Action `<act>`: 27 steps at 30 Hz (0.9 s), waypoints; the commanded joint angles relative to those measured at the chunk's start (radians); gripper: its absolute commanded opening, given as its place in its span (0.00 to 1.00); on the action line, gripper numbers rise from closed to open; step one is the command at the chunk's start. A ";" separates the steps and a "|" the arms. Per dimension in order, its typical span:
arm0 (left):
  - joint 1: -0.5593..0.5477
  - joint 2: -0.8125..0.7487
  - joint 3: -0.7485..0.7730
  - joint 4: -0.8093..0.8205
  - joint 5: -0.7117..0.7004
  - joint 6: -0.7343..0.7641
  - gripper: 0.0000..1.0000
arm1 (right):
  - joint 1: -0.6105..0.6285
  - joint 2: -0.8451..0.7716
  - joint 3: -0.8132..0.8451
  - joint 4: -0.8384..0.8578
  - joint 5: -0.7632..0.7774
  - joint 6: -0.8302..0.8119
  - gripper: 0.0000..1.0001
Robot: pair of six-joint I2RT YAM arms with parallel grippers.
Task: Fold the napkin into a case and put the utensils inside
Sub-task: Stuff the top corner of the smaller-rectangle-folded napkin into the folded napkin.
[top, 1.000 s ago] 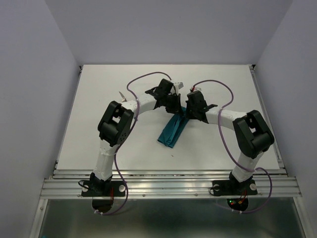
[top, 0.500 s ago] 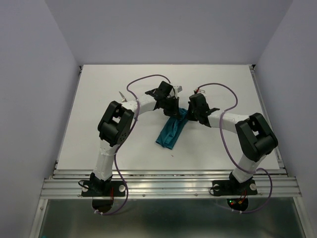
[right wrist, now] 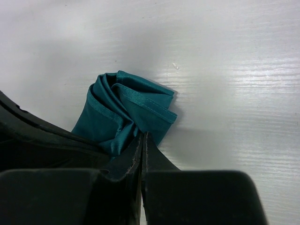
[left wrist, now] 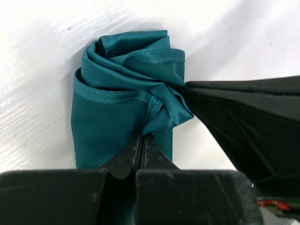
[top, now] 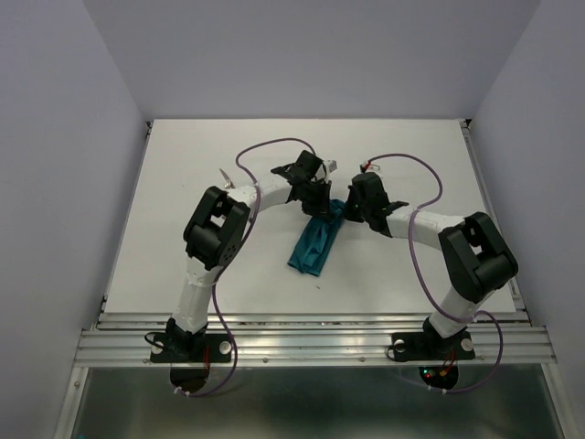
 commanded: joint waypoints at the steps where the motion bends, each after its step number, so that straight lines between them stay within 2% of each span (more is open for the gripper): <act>1: -0.020 0.012 0.055 -0.019 -0.037 -0.004 0.00 | 0.009 -0.032 0.004 0.068 -0.018 0.009 0.01; 16: -0.057 0.084 0.147 -0.071 -0.166 -0.009 0.00 | 0.009 -0.055 0.001 0.060 -0.046 -0.003 0.01; 25: -0.060 0.093 0.135 -0.050 -0.149 -0.012 0.00 | 0.009 -0.081 -0.011 0.059 -0.043 -0.003 0.01; 27: -0.060 0.055 0.088 0.049 -0.094 -0.018 0.00 | 0.009 -0.075 -0.014 0.059 -0.038 -0.003 0.01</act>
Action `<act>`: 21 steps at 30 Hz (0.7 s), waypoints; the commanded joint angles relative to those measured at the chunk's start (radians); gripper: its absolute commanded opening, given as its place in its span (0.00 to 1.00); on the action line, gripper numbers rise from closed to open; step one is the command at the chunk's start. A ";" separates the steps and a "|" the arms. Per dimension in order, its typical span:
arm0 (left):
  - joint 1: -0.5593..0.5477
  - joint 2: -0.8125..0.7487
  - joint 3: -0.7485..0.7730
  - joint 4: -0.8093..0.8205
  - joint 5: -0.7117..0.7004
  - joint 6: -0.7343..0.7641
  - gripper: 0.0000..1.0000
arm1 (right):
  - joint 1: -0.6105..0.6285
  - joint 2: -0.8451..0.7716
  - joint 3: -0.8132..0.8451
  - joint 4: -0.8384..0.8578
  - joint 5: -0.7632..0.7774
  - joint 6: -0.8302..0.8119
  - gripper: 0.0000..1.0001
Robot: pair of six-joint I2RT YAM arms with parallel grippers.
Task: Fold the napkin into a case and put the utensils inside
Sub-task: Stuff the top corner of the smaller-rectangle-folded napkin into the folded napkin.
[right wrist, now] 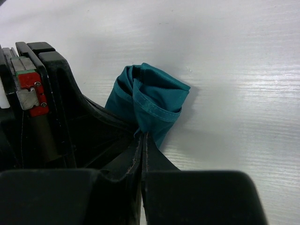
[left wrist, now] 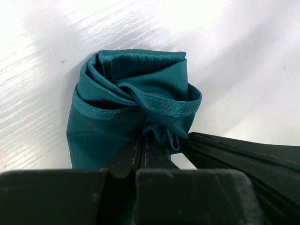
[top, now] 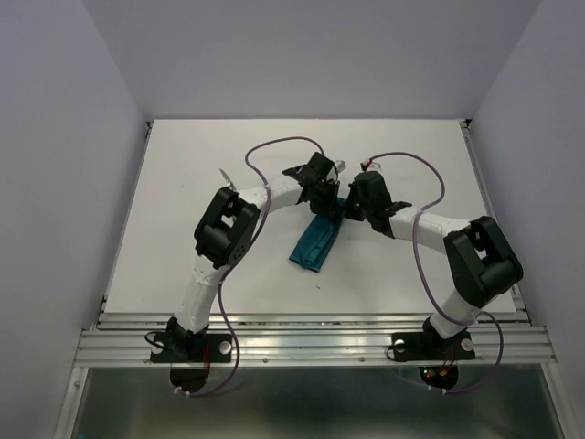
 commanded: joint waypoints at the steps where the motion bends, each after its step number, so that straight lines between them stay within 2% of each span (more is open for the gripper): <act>1: -0.007 -0.078 -0.091 0.125 0.047 -0.013 0.00 | 0.009 -0.034 -0.011 0.045 0.002 -0.001 0.01; 6: -0.005 -0.124 -0.125 0.144 0.041 0.008 0.00 | 0.009 -0.023 -0.014 0.043 0.002 0.003 0.01; 7: -0.007 -0.124 -0.125 0.138 0.040 0.013 0.07 | 0.009 -0.020 -0.015 0.045 0.003 0.003 0.01; 11: -0.007 -0.138 -0.137 0.121 0.015 0.031 0.24 | 0.009 -0.019 -0.017 0.045 0.006 0.003 0.01; 12: -0.007 -0.138 -0.138 0.121 0.012 0.031 0.24 | 0.009 -0.019 -0.017 0.045 0.006 0.003 0.01; 16: -0.007 -0.162 -0.148 0.113 -0.005 0.040 0.35 | 0.009 -0.019 -0.017 0.045 0.009 0.000 0.01; 18: -0.007 -0.181 -0.153 0.113 -0.006 0.057 0.47 | 0.009 -0.019 -0.015 0.043 0.012 -0.001 0.01; 21: -0.005 -0.202 -0.161 0.119 -0.002 0.071 0.52 | 0.009 -0.017 -0.012 0.045 0.011 -0.005 0.01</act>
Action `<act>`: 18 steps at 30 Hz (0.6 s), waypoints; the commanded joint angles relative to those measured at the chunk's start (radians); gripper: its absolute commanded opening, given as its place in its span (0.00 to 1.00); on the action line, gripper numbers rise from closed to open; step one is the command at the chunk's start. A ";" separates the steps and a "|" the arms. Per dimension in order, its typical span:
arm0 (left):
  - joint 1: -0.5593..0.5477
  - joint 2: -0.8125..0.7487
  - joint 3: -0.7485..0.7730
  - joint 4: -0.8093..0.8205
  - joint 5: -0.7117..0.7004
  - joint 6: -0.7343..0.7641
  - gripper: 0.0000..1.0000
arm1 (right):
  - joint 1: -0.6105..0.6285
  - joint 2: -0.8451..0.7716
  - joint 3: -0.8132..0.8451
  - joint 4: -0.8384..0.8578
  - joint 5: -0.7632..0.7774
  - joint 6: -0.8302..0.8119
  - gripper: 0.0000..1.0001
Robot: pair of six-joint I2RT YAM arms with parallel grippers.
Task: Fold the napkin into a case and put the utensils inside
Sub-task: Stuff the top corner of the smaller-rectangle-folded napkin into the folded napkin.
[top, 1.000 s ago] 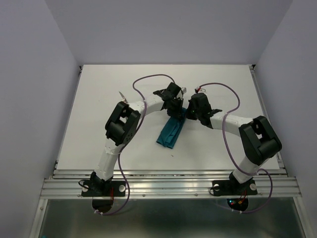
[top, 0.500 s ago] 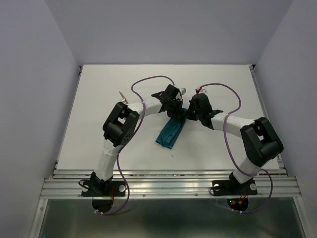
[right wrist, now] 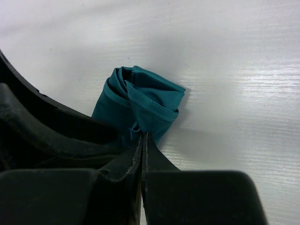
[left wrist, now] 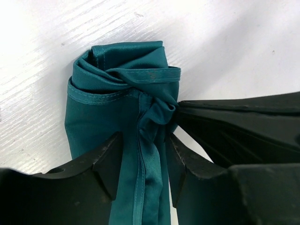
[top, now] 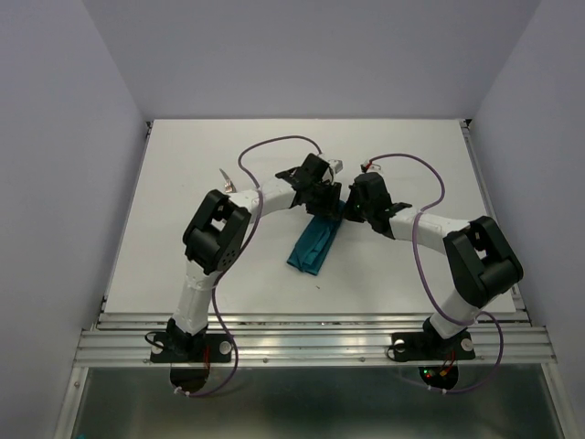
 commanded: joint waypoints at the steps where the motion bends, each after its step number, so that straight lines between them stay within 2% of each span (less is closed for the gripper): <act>1: -0.005 -0.115 -0.023 0.008 -0.005 0.049 0.53 | 0.009 -0.016 0.002 0.043 0.012 -0.005 0.01; 6: -0.004 -0.145 -0.037 0.016 0.014 0.061 0.59 | 0.009 -0.016 0.002 0.043 0.009 -0.005 0.01; 9: 0.006 -0.146 -0.040 0.019 0.011 0.054 0.58 | 0.009 -0.023 0.001 0.043 0.012 -0.005 0.01; 10: 0.013 -0.149 -0.047 0.029 0.006 0.046 0.54 | 0.009 -0.023 0.002 0.043 0.012 -0.003 0.01; 12: 0.023 -0.155 -0.063 0.049 -0.014 0.009 0.09 | 0.009 -0.028 -0.001 0.043 0.014 -0.005 0.01; 13: 0.029 -0.154 -0.061 0.048 -0.018 0.003 0.00 | 0.009 -0.029 -0.001 0.042 0.015 -0.003 0.01; 18: 0.029 -0.132 -0.051 0.060 -0.034 -0.017 0.00 | 0.009 -0.029 0.001 0.040 0.015 -0.006 0.01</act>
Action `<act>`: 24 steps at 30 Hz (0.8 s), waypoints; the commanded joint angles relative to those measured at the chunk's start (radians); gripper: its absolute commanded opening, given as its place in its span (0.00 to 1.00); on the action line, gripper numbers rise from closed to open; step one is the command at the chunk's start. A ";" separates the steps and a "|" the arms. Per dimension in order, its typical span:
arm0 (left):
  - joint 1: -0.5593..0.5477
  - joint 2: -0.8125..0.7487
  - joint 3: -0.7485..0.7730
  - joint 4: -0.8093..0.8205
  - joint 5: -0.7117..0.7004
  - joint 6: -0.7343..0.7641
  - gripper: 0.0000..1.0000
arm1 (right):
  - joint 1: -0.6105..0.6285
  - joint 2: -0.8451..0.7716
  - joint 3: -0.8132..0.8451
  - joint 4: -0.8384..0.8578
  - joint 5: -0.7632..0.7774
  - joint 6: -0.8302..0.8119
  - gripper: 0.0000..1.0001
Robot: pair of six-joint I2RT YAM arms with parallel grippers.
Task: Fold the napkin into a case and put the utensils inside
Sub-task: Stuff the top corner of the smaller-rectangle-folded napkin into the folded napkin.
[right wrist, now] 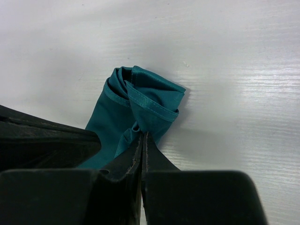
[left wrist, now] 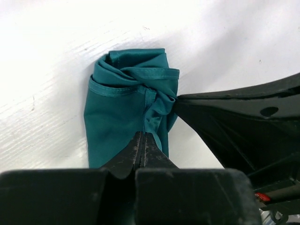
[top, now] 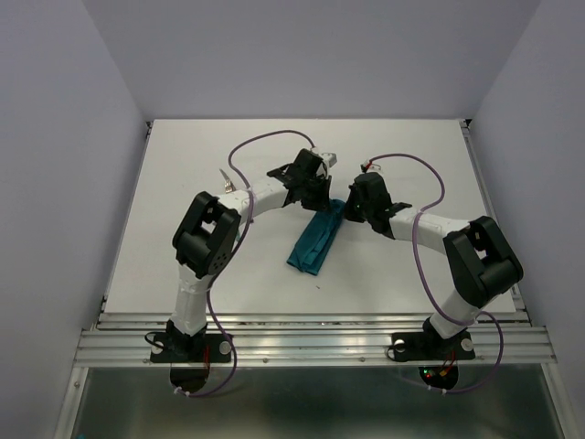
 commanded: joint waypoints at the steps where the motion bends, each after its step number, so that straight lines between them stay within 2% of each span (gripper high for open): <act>1: 0.008 -0.022 0.015 0.039 -0.015 -0.025 0.00 | 0.009 -0.029 0.002 0.039 0.015 -0.003 0.01; 24: 0.003 0.142 0.147 0.104 0.181 -0.085 0.00 | 0.009 -0.019 0.021 0.036 -0.005 -0.002 0.01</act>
